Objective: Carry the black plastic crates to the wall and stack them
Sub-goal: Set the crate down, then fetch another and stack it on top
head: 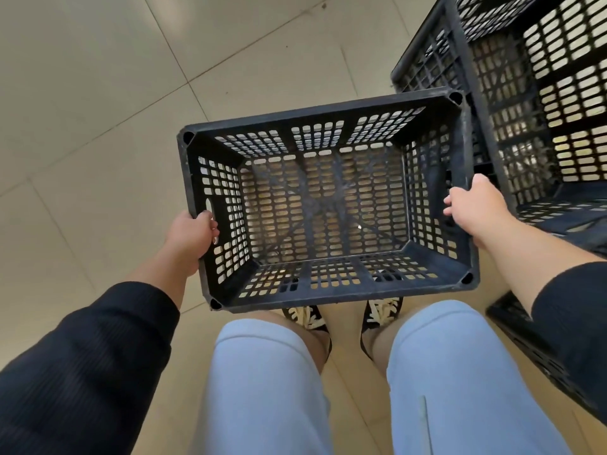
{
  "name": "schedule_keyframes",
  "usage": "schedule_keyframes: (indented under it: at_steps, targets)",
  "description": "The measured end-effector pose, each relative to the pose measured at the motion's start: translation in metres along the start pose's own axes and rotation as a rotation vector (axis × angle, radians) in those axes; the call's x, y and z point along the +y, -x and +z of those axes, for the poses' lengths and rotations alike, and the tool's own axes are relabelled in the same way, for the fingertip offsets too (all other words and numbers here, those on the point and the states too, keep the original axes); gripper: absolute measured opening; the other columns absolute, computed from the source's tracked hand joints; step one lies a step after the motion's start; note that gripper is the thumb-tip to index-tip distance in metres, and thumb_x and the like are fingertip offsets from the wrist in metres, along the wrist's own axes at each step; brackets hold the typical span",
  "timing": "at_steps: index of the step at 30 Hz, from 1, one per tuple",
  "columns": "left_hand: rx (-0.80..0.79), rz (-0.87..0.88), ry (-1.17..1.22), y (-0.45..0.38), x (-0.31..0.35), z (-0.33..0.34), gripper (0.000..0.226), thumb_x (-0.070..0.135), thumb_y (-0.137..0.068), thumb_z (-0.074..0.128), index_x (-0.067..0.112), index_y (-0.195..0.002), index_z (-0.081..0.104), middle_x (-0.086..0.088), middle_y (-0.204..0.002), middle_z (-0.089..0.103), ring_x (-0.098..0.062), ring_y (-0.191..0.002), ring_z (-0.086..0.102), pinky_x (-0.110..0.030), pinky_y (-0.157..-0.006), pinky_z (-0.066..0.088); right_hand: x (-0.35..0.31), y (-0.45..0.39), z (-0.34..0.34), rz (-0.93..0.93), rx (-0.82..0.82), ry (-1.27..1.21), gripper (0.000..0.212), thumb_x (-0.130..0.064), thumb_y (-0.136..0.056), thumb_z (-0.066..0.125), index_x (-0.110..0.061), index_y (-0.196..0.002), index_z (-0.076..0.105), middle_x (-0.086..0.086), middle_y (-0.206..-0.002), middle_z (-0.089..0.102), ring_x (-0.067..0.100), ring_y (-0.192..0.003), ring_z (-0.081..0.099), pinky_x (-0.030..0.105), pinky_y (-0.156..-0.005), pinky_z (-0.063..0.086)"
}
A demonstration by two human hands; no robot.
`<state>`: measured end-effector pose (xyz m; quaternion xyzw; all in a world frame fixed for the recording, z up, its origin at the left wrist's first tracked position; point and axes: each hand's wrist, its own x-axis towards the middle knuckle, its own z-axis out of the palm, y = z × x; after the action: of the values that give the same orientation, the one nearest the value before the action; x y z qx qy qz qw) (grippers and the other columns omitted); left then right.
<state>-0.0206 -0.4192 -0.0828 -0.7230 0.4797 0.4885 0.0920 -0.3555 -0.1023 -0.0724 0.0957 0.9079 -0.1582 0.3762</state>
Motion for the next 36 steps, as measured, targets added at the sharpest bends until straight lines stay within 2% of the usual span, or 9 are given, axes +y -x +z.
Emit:
schedule_keyframes:
  at_steps: [3,5,8,11,14,23,31,34,36]
  targets:
    - [-0.003,0.022,-0.002,0.023,0.01,-0.015,0.022,0.029,-0.105,0.052,0.013,-0.114,0.063,-0.002,-0.083,0.063,-0.018,-0.073,0.058,-0.042,-0.081,0.056,-0.007,0.019,-0.019,-0.011,0.019,0.02,0.023,-0.02,-0.103,0.041,-0.015,-0.124,0.049,0.014,-0.124,0.066,0.034,-0.109,0.067,0.045,-0.09,0.054]
    - [-0.005,0.036,0.0,0.048,0.019,-0.031,0.02,0.028,-0.106,0.053,0.012,-0.112,0.063,-0.002,-0.082,0.063,-0.018,-0.071,0.058,-0.039,-0.076,0.055,-0.015,0.043,-0.039,-0.014,-0.032,0.061,0.033,-0.016,-0.105,0.04,-0.008,-0.136,0.046,0.014,-0.125,0.064,0.032,-0.112,0.065,0.046,-0.094,0.054]
    - [0.008,0.035,0.001,0.095,0.033,-0.066,0.019,0.028,-0.106,0.053,0.011,-0.108,0.062,-0.003,-0.079,0.063,-0.017,-0.068,0.058,-0.036,-0.069,0.052,-0.023,0.081,-0.072,-0.047,-0.021,0.027,0.021,-0.015,-0.105,0.046,-0.006,-0.123,0.051,0.016,-0.12,0.068,0.032,-0.105,0.071,0.046,-0.086,0.06]
    - [0.003,0.034,0.006,0.148,0.045,-0.106,0.021,0.028,-0.106,0.053,0.009,-0.108,0.062,-0.004,-0.079,0.062,-0.018,-0.069,0.057,-0.037,-0.072,0.052,-0.033,0.129,-0.111,-0.066,-0.007,0.066,0.015,-0.019,-0.105,0.052,-0.01,-0.116,0.054,0.013,-0.117,0.073,0.03,-0.099,0.073,0.049,-0.087,0.061]
    - [0.004,0.021,0.031,0.204,0.058,-0.146,0.02,0.029,-0.107,0.053,0.012,-0.102,0.061,-0.004,-0.08,0.061,-0.019,-0.071,0.057,-0.039,-0.077,0.051,-0.046,0.186,-0.153,-0.083,-0.009,0.099,0.019,-0.017,-0.106,0.051,-0.004,-0.118,0.056,0.01,-0.11,0.073,0.027,-0.095,0.071,0.04,-0.084,0.056]
    - [0.018,-0.024,0.148,0.343,0.08,-0.254,0.026,0.036,-0.105,0.056,0.012,-0.102,0.064,-0.007,-0.084,0.066,-0.025,-0.078,0.062,-0.047,-0.085,0.055,-0.113,0.329,-0.257,-0.159,0.049,0.18,0.026,-0.023,-0.103,0.056,-0.009,-0.125,0.056,0.016,-0.12,0.067,0.038,-0.109,0.064,0.056,-0.096,0.054]
    - [0.09,-0.053,0.334,0.419,0.056,-0.297,0.022,0.029,-0.106,0.056,0.009,-0.102,0.065,-0.007,-0.084,0.065,-0.024,-0.078,0.06,-0.042,-0.078,0.052,-0.166,0.379,-0.296,-0.313,0.019,0.232,0.036,-0.023,-0.102,0.052,-0.009,-0.135,0.055,0.016,-0.129,0.067,0.039,-0.114,0.066,0.048,-0.094,0.056]
    - [0.15,-0.08,0.389,0.446,0.035,-0.302,0.024,0.031,-0.105,0.056,0.009,-0.104,0.066,-0.008,-0.086,0.067,-0.024,-0.078,0.062,-0.043,-0.079,0.053,-0.185,0.392,-0.3,-0.4,-0.01,0.253,0.031,-0.019,-0.101,0.051,-0.009,-0.13,0.058,0.014,-0.122,0.069,0.038,-0.11,0.066,0.042,-0.089,0.054]
    - [0.192,-0.114,0.436,0.466,0.016,-0.304,0.026,0.034,-0.105,0.056,0.01,-0.105,0.067,-0.009,-0.088,0.068,-0.024,-0.078,0.063,-0.042,-0.075,0.055,-0.199,0.398,-0.301,-0.445,-0.054,0.303,0.03,-0.021,-0.098,0.049,-0.01,-0.124,0.059,0.013,-0.12,0.069,0.038,-0.11,0.066,0.044,-0.093,0.055]
